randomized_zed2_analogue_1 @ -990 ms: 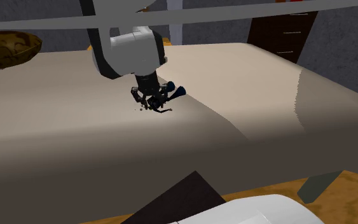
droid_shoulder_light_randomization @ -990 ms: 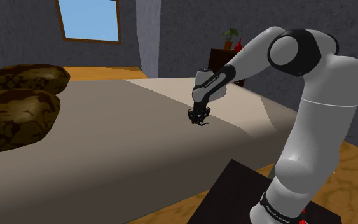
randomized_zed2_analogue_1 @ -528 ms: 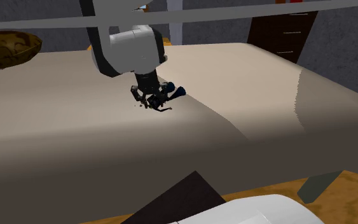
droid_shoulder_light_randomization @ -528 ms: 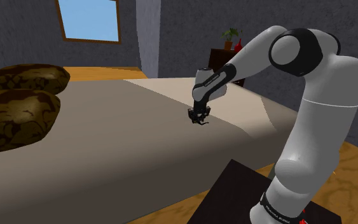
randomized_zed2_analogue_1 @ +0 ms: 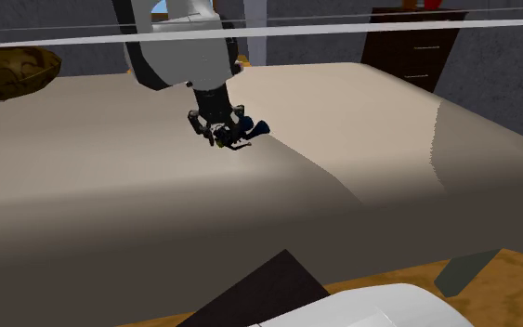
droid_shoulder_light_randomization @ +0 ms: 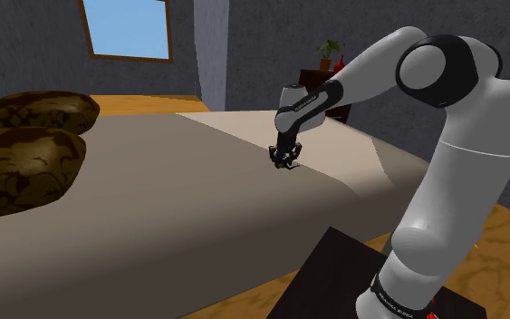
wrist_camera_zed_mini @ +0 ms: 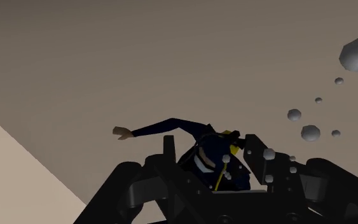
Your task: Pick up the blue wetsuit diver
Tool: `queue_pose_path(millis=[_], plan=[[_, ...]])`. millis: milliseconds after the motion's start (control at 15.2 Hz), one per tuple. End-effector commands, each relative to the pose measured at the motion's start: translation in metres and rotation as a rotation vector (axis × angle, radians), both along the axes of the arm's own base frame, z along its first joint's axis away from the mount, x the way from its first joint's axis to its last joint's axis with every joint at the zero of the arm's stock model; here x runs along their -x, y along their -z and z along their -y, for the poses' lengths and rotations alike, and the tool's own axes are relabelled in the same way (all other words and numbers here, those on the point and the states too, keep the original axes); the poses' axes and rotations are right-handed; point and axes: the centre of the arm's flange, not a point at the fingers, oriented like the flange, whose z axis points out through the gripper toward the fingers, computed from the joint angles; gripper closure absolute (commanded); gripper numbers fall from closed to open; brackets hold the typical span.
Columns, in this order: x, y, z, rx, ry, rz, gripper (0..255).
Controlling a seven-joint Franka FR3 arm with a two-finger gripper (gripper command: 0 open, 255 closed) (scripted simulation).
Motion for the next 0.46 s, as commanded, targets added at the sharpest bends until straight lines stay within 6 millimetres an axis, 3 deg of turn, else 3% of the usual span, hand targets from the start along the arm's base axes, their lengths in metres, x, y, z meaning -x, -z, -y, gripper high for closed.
queue_pose_path(millis=[0,264,396], plan=[[0.0,-0.011,0.001,0.0,0.0,0.0,255],[0.0,-0.032,0.001,0.0,0.0,0.0,255],[0.0,-0.033,0.001,0.0,0.0,0.0,255]])
